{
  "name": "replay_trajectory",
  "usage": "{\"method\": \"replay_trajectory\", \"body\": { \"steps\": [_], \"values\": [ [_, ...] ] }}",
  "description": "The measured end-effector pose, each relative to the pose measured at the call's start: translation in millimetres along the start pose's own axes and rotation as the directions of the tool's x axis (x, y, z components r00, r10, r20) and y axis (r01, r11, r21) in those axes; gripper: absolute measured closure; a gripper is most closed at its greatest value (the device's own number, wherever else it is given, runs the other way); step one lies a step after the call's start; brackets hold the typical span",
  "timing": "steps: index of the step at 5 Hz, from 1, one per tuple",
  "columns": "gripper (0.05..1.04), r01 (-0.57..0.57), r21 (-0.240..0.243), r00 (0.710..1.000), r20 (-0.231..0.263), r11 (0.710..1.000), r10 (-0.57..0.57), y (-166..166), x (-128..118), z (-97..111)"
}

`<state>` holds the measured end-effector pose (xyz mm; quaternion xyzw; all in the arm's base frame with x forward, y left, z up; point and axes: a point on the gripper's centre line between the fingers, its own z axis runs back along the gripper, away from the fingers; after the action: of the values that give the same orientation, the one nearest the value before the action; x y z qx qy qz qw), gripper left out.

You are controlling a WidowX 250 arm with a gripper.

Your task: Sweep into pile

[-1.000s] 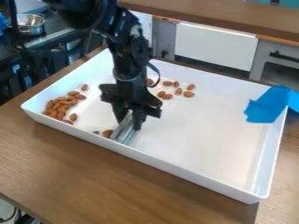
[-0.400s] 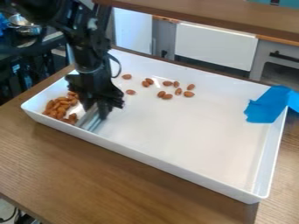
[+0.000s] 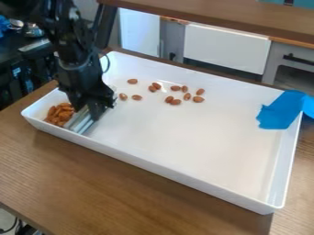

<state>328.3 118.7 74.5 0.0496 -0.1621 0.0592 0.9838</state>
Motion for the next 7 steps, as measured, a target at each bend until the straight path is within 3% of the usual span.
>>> {"method": "replay_trajectory", "body": {
  "steps": [1, 2, 3, 4, 5, 7],
  "values": [
    [0.713, -0.061, -0.089, 0.998, 0.028, 0.994, 0.063, -31.2, 17.4, 16.3],
    [0.713, -0.063, -0.171, 0.996, 0.055, 0.983, 0.073, -89.3, 45.8, 41.2],
    [0.713, -0.06, -0.182, 0.995, 0.073, 0.981, 0.074, -133.9, 60.6, 52.2],
    [0.713, -0.048, -0.182, 0.996, 0.063, 0.982, 0.06, -187.6, 63.2, 43.1],
    [0.713, -0.073, -0.16, 0.994, 0.064, 0.984, 0.084, -208.5, 74.3, 30.5],
    [0.713, -0.125, -0.117, 0.99, 0.043, 0.985, 0.131, -211.1, 97.6, 0.1]
  ]
}}
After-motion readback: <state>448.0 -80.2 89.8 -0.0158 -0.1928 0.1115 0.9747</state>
